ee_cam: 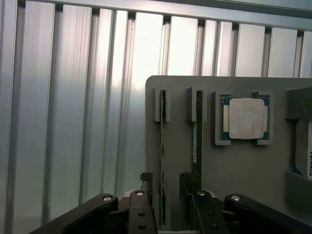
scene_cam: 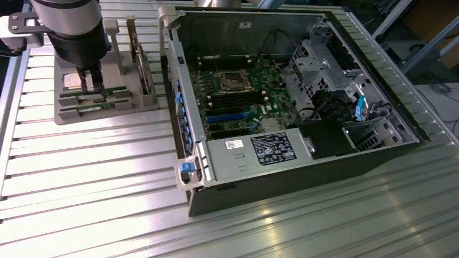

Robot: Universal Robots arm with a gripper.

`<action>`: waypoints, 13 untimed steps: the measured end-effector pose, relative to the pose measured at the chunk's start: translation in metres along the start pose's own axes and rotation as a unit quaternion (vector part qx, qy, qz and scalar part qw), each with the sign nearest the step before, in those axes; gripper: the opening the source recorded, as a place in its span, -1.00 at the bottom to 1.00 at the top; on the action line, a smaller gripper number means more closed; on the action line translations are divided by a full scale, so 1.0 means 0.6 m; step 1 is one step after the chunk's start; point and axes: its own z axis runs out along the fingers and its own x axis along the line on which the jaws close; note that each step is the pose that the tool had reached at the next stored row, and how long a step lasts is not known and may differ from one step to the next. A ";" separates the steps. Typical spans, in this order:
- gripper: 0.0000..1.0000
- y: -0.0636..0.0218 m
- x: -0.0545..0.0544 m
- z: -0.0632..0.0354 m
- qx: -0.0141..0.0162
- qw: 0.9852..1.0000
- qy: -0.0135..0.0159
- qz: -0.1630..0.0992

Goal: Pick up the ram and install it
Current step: 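Pick up the ram and move it above insertion slot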

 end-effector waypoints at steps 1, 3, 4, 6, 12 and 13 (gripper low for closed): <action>-0.28 0.000 0.000 0.002 0.000 1.000 0.002 -0.005; -0.28 0.001 -0.001 0.008 -0.001 1.000 0.003 -0.014; -0.28 0.003 -0.002 0.013 -0.001 1.000 0.003 -0.014; -0.28 0.009 -0.002 0.025 -0.001 1.000 0.003 -0.015; -0.28 0.011 -0.005 0.048 -0.001 1.000 0.003 -0.015; -0.28 0.011 -0.005 0.050 -0.001 1.000 0.003 -0.015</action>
